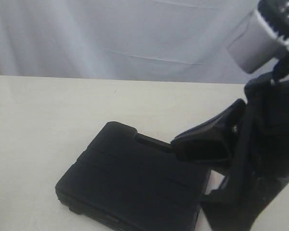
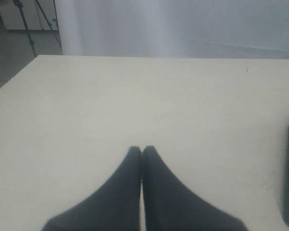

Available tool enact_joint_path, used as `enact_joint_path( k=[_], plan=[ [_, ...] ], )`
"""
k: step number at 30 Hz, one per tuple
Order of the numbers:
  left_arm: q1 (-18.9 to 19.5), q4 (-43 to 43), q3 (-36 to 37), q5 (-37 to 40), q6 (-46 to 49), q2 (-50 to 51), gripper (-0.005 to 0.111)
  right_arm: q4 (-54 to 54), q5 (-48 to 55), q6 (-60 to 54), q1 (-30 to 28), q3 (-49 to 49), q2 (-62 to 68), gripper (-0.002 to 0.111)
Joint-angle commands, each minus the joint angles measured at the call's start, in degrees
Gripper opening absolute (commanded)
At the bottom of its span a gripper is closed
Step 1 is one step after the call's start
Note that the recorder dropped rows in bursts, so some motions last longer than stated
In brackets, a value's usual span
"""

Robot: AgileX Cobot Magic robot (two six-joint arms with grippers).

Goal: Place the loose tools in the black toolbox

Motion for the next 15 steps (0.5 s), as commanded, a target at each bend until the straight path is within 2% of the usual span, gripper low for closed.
enact_joint_path(
  k=[1,11,15],
  plan=[
    [-0.3,0.0,0.1,-0.3,-0.3,-0.1,0.0,0.5,-7.8,0.1,0.2,2.1,-0.3,-0.001],
    [-0.3,0.0,0.1,-0.3,-0.3,-0.1,0.0,-8.1,-12.5,0.2,0.2,2.0,-0.3,-0.001],
    [-0.3,0.0,0.1,-0.3,-0.3,-0.1,0.0,-7.9,-12.9,0.2,-2.8,2.1,-0.6,-0.001]
  ],
)
